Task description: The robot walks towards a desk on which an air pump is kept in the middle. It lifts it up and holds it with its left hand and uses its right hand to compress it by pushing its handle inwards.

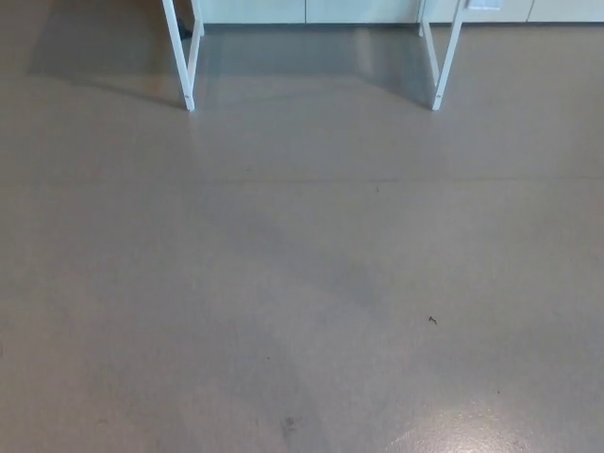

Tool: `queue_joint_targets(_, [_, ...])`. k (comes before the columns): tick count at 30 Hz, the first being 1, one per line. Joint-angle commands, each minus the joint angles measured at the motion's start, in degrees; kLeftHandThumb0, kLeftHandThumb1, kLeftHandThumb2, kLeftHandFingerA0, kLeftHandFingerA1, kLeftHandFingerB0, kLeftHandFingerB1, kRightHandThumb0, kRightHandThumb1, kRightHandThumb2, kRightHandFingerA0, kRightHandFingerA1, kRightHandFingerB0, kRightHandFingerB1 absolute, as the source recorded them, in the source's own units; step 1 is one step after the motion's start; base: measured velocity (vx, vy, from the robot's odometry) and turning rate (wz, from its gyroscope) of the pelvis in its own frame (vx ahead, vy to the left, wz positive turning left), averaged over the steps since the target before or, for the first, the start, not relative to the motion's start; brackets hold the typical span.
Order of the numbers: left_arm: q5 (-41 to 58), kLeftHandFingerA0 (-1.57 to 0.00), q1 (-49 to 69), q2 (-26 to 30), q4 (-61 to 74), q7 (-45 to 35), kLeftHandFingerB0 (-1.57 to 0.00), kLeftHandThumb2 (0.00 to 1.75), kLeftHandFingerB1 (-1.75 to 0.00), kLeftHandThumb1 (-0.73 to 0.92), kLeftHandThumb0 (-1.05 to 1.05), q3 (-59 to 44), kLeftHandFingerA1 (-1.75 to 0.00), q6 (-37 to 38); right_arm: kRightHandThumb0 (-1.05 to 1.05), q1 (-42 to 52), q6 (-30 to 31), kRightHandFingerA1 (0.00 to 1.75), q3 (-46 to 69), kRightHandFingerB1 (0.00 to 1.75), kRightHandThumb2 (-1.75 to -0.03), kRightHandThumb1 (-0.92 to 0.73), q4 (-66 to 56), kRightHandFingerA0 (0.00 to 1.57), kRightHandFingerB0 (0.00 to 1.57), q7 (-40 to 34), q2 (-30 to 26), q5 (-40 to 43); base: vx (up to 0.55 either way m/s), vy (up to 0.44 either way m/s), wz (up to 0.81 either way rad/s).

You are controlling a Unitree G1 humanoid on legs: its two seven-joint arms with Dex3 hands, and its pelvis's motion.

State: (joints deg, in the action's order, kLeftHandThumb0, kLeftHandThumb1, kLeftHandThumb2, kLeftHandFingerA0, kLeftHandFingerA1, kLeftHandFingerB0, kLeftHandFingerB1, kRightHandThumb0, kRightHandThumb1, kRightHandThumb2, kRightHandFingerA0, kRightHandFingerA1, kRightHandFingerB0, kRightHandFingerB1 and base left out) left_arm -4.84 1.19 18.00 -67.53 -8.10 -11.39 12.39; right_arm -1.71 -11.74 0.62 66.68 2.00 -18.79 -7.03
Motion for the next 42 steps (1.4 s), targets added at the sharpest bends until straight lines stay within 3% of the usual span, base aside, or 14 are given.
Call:
queue_joint_targets(1, [0.88,-0.24,-0.03,1.47,-1.84,-0.51,-0.25,0.62,-0.35,0.72,-0.59,0.14,-0.4,3.96,-0.54,0.55,-3.36,0.39,0.51,0.33,-0.62,-0.73,1.48,0.38,0.3,-0.52,-1.16,-0.06,0.0,0.0,0.0])
queue_joint_targets(13, [1.76,-0.25,0.17,1.88,-2.57,-1.37,-0.27,0.61,-0.36,0.69,-0.6,0.41,-0.43,4.58,-0.57,1.23,-4.51,0.39,1.04,0.32,-0.62,-0.74,2.37,0.36,0.3,-0.32,-0.78,0.08,0.01,0.002,0.04])
queue_joint_targets(26, [1.95,-0.23,0.32,2.24,-2.2,-1.95,-0.25,0.61,-0.36,0.72,-0.59,1.1,-0.42,5.17,-0.54,1.45,-5.0,0.39,0.54,0.32,-0.61,-0.74,2.18,0.38,0.3,-0.99,-0.85,-0.38,0.17,0.28,-0.09])
queue_joint_targets(42, [1.04,-0.28,0.13,2.88,-2.06,-1.03,-0.27,0.6,-0.36,0.71,-0.6,2.73,-0.43,4.89,-0.54,1.42,-5.19,0.39,-0.27,0.33,-0.62,-0.74,2.02,0.41,0.31,-1.6,-0.68,-1.11,0.31,-0.117,0.16])
